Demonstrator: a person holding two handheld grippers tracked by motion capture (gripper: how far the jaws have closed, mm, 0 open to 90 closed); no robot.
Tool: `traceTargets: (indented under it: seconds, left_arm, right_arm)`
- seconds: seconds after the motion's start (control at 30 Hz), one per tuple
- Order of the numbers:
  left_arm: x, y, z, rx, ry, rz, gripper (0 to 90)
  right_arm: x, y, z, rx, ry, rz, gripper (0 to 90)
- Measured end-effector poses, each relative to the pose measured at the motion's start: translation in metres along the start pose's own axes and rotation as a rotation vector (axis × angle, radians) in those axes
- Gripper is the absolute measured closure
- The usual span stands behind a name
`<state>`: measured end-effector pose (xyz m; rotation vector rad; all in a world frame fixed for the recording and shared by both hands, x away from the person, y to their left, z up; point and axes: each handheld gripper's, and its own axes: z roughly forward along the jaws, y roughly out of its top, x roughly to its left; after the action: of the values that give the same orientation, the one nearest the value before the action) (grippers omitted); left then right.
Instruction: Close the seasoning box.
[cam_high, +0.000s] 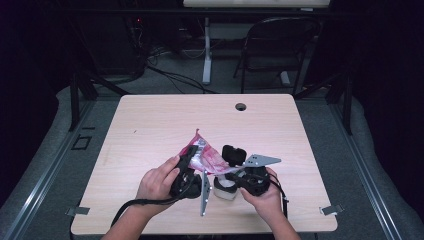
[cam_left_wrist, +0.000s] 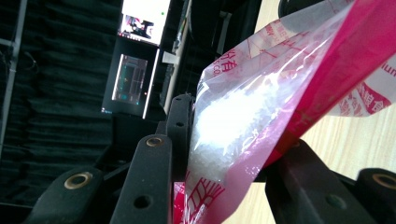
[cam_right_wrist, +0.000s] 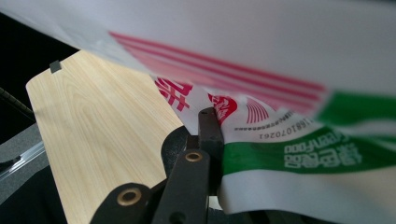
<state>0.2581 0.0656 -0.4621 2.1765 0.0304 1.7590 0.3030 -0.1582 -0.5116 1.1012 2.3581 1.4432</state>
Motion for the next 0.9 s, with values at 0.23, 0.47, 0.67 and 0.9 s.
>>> traceTargets:
  seconds: [0.23, 0.47, 0.67, 0.9]
  left_arm:
    - [-0.002, -0.007, 0.000, 0.013, -0.005, -0.016, 70.6]
    - [-0.004, -0.013, -0.001, 0.028, -0.011, -0.033, 70.9]
    - [-0.005, -0.017, -0.001, 0.039, -0.012, -0.042, 71.0]
    - [-0.007, -0.021, -0.001, 0.053, -0.020, -0.053, 71.1]
  right_arm:
    - [0.000, 0.001, 0.000, 0.000, -0.007, -0.006, 90.0]
    - [0.002, 0.002, 0.002, -0.010, -0.011, -0.008, 90.0]
    - [0.002, 0.004, 0.001, -0.016, -0.011, -0.011, 90.0]
    - [0.002, 0.005, 0.000, -0.023, -0.013, -0.012, 90.0]
